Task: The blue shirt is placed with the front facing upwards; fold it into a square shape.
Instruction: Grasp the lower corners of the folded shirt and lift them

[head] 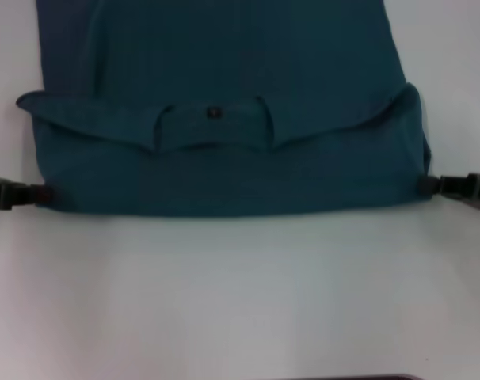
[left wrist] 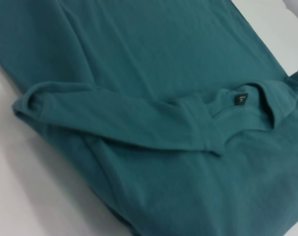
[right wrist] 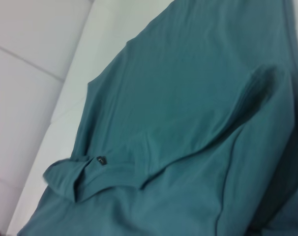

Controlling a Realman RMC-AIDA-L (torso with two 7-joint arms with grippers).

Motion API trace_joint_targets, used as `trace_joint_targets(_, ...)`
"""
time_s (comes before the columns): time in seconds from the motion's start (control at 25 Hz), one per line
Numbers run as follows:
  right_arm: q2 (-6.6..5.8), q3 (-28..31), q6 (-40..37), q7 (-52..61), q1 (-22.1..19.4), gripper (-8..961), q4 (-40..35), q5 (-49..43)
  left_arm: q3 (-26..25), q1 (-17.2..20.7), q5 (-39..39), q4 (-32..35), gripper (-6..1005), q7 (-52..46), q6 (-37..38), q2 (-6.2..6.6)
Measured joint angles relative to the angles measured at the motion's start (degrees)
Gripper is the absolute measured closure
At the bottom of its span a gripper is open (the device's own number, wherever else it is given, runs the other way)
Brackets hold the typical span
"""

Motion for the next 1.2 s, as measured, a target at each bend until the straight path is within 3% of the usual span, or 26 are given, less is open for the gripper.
trace_joint_targets(0.56, 0.92, 1.1, -10.2, -9.8, -9.0, 921, -0.1, -0.2, -5.0, 6.1, 0.0, -0.8, 1000, 5.3, 11.2, 0.26)
trace_joint_targets(1.0, 0.59, 1.8, -15.8, -13.4, -13.5, 921, -1.3, -0.4, -8.0, 10.5, 0.1, -1.1, 1001, 9.0, 17.8, 0.69)
trace_joint_targets(1.2, 1.12, 2.1, -17.4, -13.4, -15.6, 922, -3.7, -0.5, -8.0, 12.4, 0.3, -1.4, 1000, 9.8, 19.1, 0.54)
